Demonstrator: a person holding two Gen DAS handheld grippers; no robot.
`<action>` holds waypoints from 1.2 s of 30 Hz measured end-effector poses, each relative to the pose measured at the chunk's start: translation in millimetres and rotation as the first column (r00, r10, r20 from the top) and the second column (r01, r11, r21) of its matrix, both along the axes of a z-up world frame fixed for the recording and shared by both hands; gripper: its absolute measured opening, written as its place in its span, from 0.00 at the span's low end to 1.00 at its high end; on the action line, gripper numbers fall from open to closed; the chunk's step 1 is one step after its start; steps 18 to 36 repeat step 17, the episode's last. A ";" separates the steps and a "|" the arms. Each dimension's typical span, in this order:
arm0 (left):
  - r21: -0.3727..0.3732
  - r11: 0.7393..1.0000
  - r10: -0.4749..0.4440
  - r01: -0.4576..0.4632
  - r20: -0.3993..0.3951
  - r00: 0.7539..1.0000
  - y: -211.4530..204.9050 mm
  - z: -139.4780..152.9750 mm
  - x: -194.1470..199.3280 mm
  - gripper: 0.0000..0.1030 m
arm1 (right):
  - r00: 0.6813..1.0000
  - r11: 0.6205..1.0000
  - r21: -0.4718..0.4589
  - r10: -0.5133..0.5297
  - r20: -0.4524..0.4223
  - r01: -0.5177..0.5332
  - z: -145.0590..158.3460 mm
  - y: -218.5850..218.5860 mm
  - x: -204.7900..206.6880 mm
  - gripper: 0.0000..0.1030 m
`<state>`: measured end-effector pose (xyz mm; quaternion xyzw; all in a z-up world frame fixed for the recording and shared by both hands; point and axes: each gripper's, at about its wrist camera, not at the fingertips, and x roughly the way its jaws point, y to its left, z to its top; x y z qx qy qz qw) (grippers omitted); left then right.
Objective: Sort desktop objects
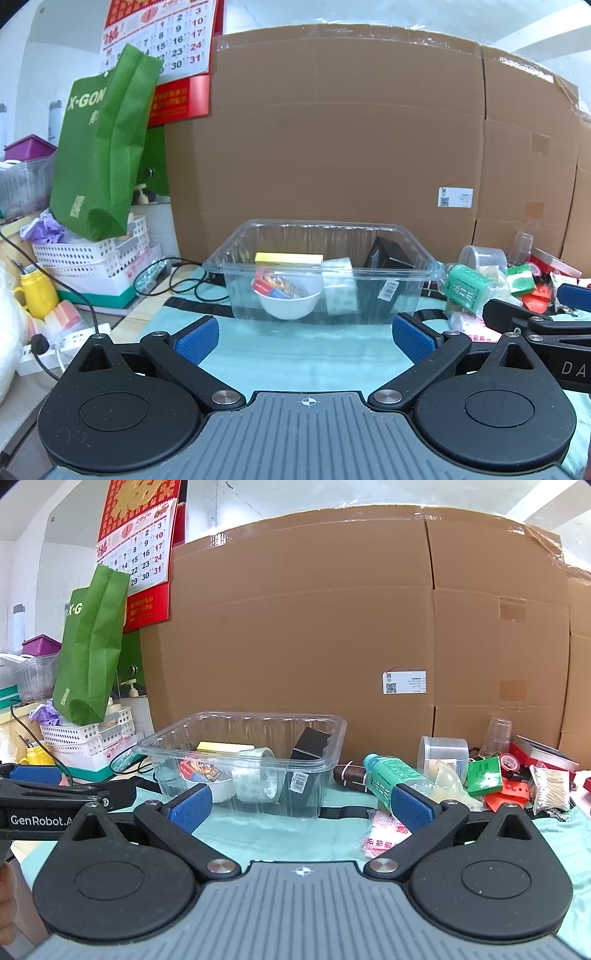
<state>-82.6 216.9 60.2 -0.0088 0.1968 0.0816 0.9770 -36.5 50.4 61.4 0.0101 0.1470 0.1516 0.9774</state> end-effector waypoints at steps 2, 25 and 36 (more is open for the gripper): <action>-0.007 1.000 -0.002 0.002 -0.004 1.000 1.2 -0.6 0.4 1.00 | 1.000 1.000 -0.003 0.003 -0.002 -0.003 -0.4 0.3 0.4 1.00; -0.001 0.998 0.055 -0.055 -0.013 0.998 2.1 -4.5 2.5 1.00 | 1.000 1.000 -0.007 0.008 0.002 -0.008 0.0 -1.5 0.6 1.00; -0.001 0.998 0.055 -0.055 -0.013 0.998 2.1 -4.5 2.5 1.00 | 1.000 1.000 -0.007 0.008 0.002 -0.008 0.0 -1.5 0.6 1.00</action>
